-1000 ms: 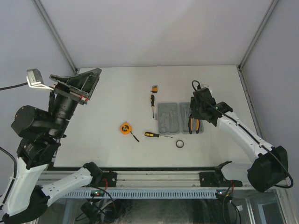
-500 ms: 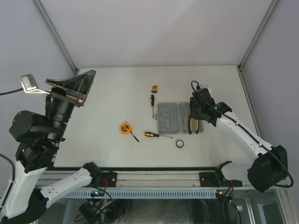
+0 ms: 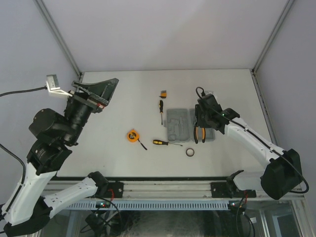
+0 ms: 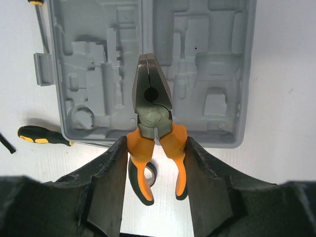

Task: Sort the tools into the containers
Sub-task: Place the pliers in the storage box.

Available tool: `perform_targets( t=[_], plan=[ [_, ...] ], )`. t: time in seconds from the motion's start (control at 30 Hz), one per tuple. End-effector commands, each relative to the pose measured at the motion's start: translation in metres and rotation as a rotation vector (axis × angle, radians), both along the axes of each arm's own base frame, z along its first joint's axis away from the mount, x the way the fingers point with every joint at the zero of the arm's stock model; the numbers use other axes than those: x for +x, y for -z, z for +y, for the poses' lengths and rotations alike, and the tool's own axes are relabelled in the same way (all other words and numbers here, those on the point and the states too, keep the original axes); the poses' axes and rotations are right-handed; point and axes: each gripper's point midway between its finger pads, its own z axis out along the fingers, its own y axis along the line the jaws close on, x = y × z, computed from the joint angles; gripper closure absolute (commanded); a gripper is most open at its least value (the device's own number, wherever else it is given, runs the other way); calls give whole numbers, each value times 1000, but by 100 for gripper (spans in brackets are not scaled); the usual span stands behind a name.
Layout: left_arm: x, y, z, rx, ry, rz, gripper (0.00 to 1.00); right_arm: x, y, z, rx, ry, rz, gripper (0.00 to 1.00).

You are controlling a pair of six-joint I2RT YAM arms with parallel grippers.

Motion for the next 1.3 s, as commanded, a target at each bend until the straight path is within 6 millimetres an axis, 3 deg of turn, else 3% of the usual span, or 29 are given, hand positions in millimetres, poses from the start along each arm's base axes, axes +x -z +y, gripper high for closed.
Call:
perform_targets(
  t=[0.0,0.4,0.7,1.27],
  plan=[
    [5,39,-8,145,10,50,0,14,-14,7,28,5,-70,89],
    [25,135,-7,372,9,236,0,30,5,-23,-53,69,-25,89],
    [45,199,15,504,-20,352,0,52,13,-47,-81,92,15,88],
    [72,239,61,713,-136,334,0,80,34,-53,-90,59,73,89]
  ],
)
